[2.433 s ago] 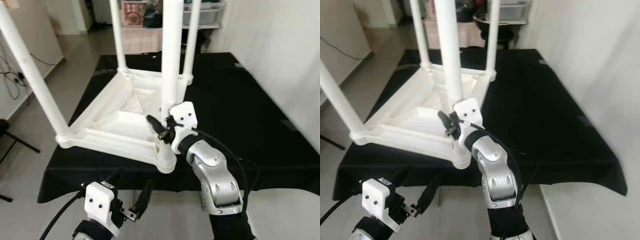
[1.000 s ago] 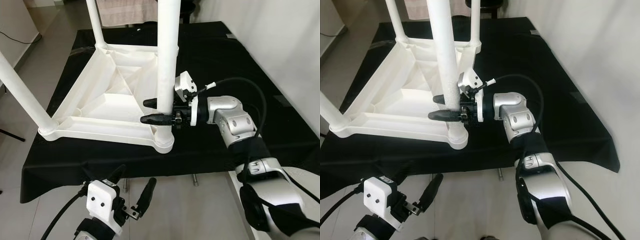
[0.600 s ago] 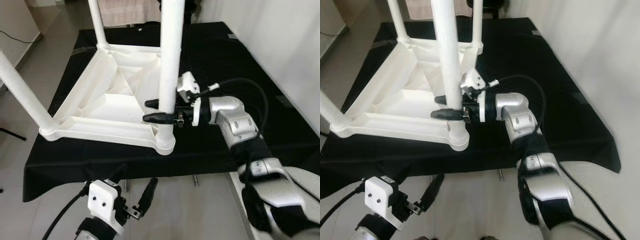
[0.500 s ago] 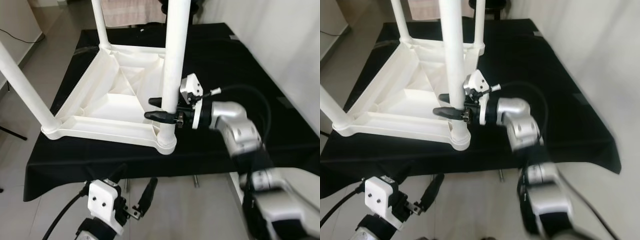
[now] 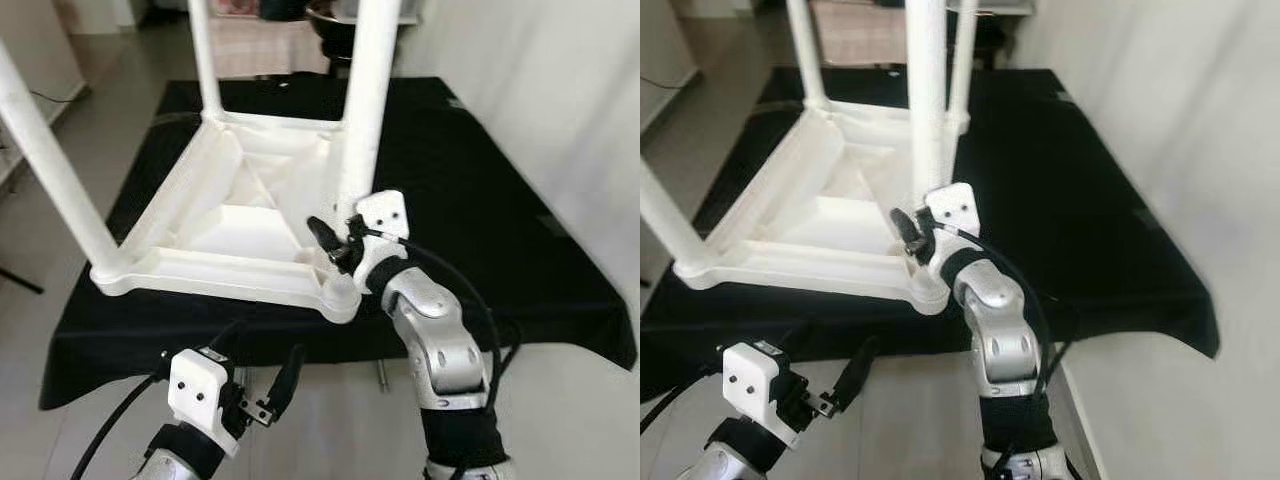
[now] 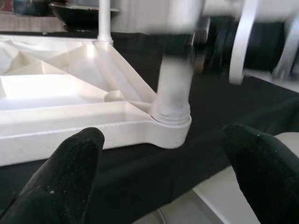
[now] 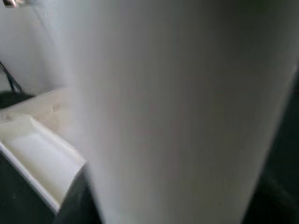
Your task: Building children table
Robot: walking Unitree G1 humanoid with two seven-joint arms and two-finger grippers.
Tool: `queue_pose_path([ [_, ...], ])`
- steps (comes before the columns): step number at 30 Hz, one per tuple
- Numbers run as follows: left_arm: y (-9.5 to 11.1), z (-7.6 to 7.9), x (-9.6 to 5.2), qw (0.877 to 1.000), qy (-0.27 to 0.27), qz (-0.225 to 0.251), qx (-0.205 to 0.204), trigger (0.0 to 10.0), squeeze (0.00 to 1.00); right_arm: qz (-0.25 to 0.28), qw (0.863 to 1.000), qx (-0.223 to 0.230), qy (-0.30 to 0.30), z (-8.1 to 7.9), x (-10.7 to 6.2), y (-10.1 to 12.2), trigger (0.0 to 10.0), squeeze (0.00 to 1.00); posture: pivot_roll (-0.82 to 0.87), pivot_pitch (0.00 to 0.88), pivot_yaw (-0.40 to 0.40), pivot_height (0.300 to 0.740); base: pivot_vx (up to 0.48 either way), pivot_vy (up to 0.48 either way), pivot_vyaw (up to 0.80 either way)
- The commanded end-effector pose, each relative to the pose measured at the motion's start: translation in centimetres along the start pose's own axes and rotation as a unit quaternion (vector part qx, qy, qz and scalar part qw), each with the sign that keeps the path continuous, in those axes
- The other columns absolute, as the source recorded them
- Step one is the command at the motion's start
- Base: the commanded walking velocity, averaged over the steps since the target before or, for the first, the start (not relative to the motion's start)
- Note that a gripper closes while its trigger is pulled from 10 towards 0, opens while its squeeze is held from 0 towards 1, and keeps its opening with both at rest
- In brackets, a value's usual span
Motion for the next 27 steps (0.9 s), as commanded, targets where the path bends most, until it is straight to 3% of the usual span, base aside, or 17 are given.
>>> queue_pose_path([
  [1, -0.4, -0.1, -0.2, 1.0, 0.007, -0.009, -0.002, 10.0, 0.0, -0.031, 0.999, 0.031, 0.006, -0.1, 0.1, -1.3, 10.0, 1.0, 0.04, 0.142, -0.057, 0.74, 0.0, 0.0, 0.0],
  [2, -0.4, -0.1, -0.2, 1.0, 0.006, -0.009, -0.003, 10.0, 0.0, -0.015, 0.998, 0.04, 0.045, -0.7, 0.4, -0.5, 10.0, 1.0, 0.04, 0.142, -0.058, 0.74, 0.0, 0.0, 0.0],
  [3, -0.4, -0.1, -0.2, 1.0, 0.006, -0.009, -0.003, 10.0, 0.0, -0.015, 0.998, 0.04, 0.045, -0.7, 0.4, -0.5, 10.0, 1.0, 0.04, 0.142, -0.058, 0.74, 0.0, 0.0, 0.0],
  [6, -0.4, 0.0, -0.2, 1.0, 0.002, -0.01, -0.006, 10.0, 0.0, 0.023, 0.98, 0.065, 0.184, -2.3, 0.8, 2.4, 10.0, 1.0, 0.04, 0.141, -0.052, 0.74, 0.0, 0.0, 0.0],
  [11, -0.3, 0.1, -0.2, 1.0, -0.001, -0.01, -0.007, 10.0, 0.0, 0.027, 0.962, 0.054, 0.265, -3.4, 0.2, 3.2, 10.0, 1.0, 0.05, 0.146, -0.056, 0.74, 0.0, 0.0, 0.0],
  [12, -0.3, 0.1, -0.3, 1.0, -0.001, -0.011, -0.008, 10.0, 0.0, 0.032, 0.945, 0.02, 0.326, -3.9, -0.1, 3.7, 10.0, 0.31, 0.05, 0.149, -0.051, 0.74, 0.0, 0.0, 0.0],
  [13, -0.3, 0.2, -0.3, 1.0, -0.002, -0.011, -0.008, 10.0, 0.0, 0.031, 0.93, -0.008, 0.367, -4.1, -0.4, 4.0, 10.0, 0.04, 0.06, 0.151, -0.05, 0.74, 0.0, 0.0, 0.0],
  [15, -0.3, 0.2, -0.3, 1.0, -0.002, -0.011, -0.008, 10.0, 0.0, 0.031, 0.93, -0.008, 0.367, -4.1, -0.4, 4.0, 10.0, 0.04, 0.06, 0.151, -0.05, 0.74, 0.0, 0.0, 0.0],
  [17, -0.3, 0.3, -0.4, 1.0, -0.002, -0.012, -0.009, 10.0, 0.0, 0.029, 0.906, -0.046, 0.42, -3.4, 0.2, 4.9, 10.0, 0.0, 0.07, 0.155, -0.049, 0.74, 0.0, 0.0, 0.0],
  [20, -0.2, 0.4, -0.6, 1.0, -0.002, -0.012, -0.009, 10.0, 0.0, 0.039, 0.896, -0.06, 0.438, -2.2, 1.5, 6.8, 10.0, 0.0, 0.07, 0.163, -0.05, 0.74, 0.0, 0.0, 0.0],
  [21, -0.2, 0.4, -0.6, 1.0, -0.002, -0.012, -0.009, 10.0, 0.0, 0.039, 0.896, -0.06, 0.438, -2.2, 1.5, 6.8, 10.0, 0.0, 0.07, 0.163, -0.05, 0.74, 0.0, 0.0, 0.0],
  [23, -0.1, 0.6, -0.7, 1.0, -0.002, -0.013, -0.008, 10.0, 0.0, 0.043, 0.88, -0.071, 0.467, -1.7, 1.9, 7.9, 10.0, 0.0, 0.09, 0.171, -0.051, 0.74, 0.0, 0.0, 0.0],
  [26, -0.1, 0.6, -0.8, 1.0, -0.002, -0.013, -0.008, 10.0, 0.0, 0.041, 0.874, -0.077, 0.478, -1.5, 1.9, 8.1, 10.0, 0.0, 0.09, 0.172, -0.051, 0.74, 0.0, 0.0, 0.0],
  [27, -0.1, 0.7, -0.8, 1.0, -0.002, -0.014, -0.008, 10.0, 0.0, 0.037, 0.865, -0.076, 0.495, -1.4, 1.7, 8.2, 4.1, 0.0, 0.09, 0.174, -0.051, 0.74, 0.0, 0.0, 0.0],
])
Point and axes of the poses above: a point about 5 cm out from each wrist's last joint towards the gripper, its own x axis pointing out of the wrist towards the gripper, its own y axis along the axis of the wrist's last joint, z = x × y, the point moved 1 cm from there along x, pointing out of the wrist towards the gripper, and after that the axes turned 3 degrees about x, right-handed, at the moved point
